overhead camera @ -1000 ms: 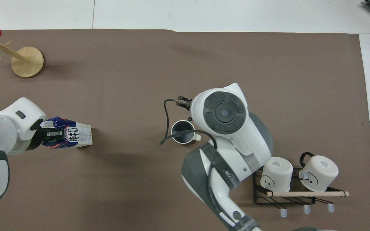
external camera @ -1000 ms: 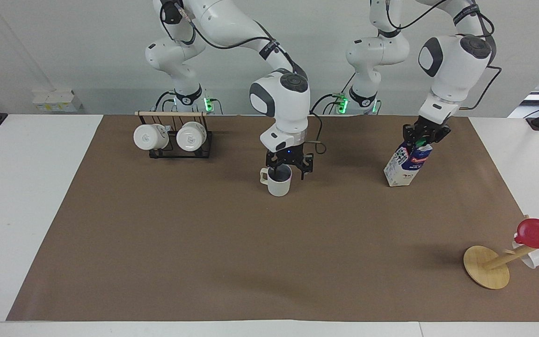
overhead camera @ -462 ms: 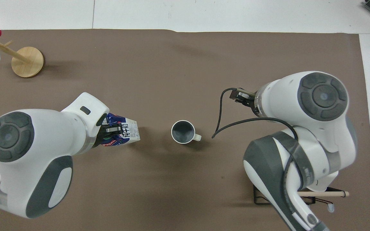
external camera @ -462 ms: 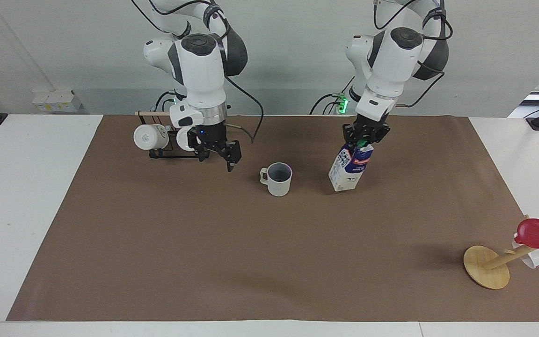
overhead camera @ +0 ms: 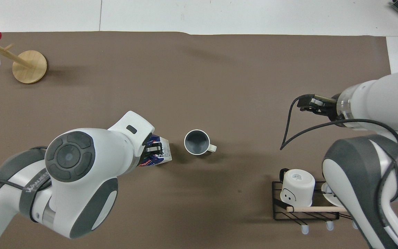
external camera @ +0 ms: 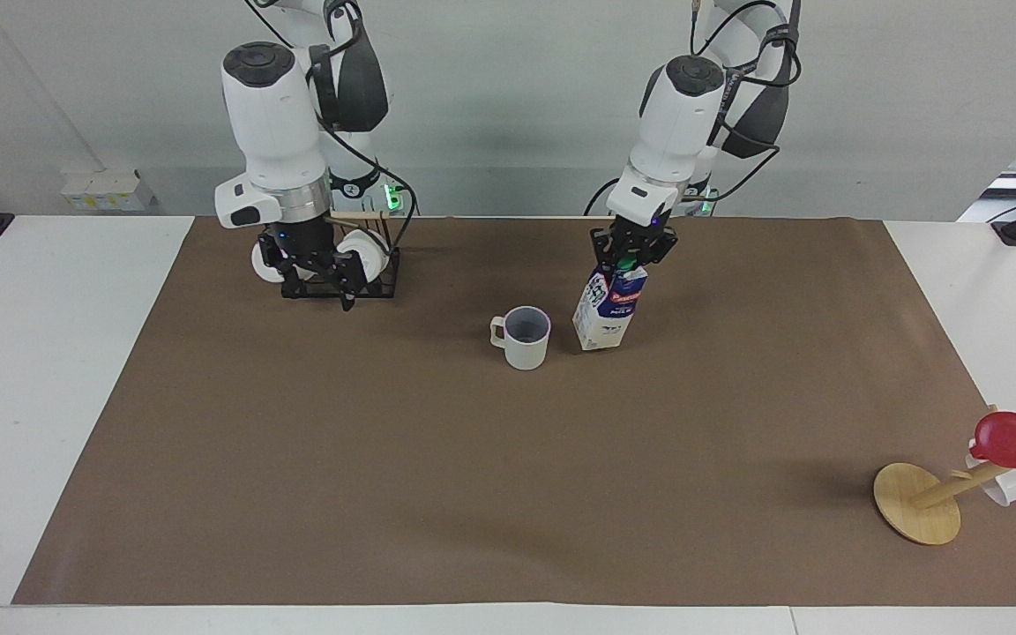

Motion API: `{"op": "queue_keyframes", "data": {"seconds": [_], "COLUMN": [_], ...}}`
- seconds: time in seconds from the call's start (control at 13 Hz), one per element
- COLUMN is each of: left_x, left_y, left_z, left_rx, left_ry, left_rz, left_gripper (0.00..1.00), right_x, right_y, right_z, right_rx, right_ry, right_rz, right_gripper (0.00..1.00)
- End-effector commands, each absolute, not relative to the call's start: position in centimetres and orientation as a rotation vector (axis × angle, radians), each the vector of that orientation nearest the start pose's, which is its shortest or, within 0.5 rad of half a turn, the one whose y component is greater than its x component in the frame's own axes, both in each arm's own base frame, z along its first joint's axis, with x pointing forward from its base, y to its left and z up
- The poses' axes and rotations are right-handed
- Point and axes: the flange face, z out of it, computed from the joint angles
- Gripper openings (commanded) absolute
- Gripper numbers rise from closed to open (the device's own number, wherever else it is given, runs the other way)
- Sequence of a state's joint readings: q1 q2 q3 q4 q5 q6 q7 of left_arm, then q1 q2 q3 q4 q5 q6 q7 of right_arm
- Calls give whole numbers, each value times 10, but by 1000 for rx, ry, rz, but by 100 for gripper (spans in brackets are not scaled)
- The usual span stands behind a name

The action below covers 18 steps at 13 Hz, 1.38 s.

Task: Place cup and milk on table
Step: 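Lower the carton beside the mug while the right gripper withdraws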

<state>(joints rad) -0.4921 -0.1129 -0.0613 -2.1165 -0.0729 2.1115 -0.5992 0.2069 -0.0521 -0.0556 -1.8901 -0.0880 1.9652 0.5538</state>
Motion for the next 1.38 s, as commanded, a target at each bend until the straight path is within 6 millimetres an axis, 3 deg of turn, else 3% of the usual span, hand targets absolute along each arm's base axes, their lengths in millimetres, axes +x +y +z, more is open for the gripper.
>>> {"op": "queue_keyframes", "data": {"seconds": [0.0, 0.15, 0.46, 0.77, 1.0, 1.31], "left_x": [452, 448, 450, 450, 453, 465], "left_y": [-293, -306, -307, -309, -310, -314], "left_z": [464, 453, 455, 455, 457, 465], "left_rx": [-3248, -3235, -3234, -3240, -3250, -3261], "left_ry": [-170, -159, -160, -154, -162, -178], "left_rz": [-81, -80, -103, -119, -120, -128], "left_gripper": [39, 39, 41, 70, 100, 100], "right_x": [549, 551, 557, 546, 536, 533], "right_y": [56, 32, 7, 0, 4, 4], "right_z": [565, 585, 631, 675, 690, 688], "right_rx": [-3119, -3133, -3037, -3102, -3157, -3146], "right_ry": [510, 472, 545, 494, 454, 373], "right_rz": [-249, -249, -285, -162, -117, -119], "right_gripper": [100, 100, 100, 100, 100, 100]}}
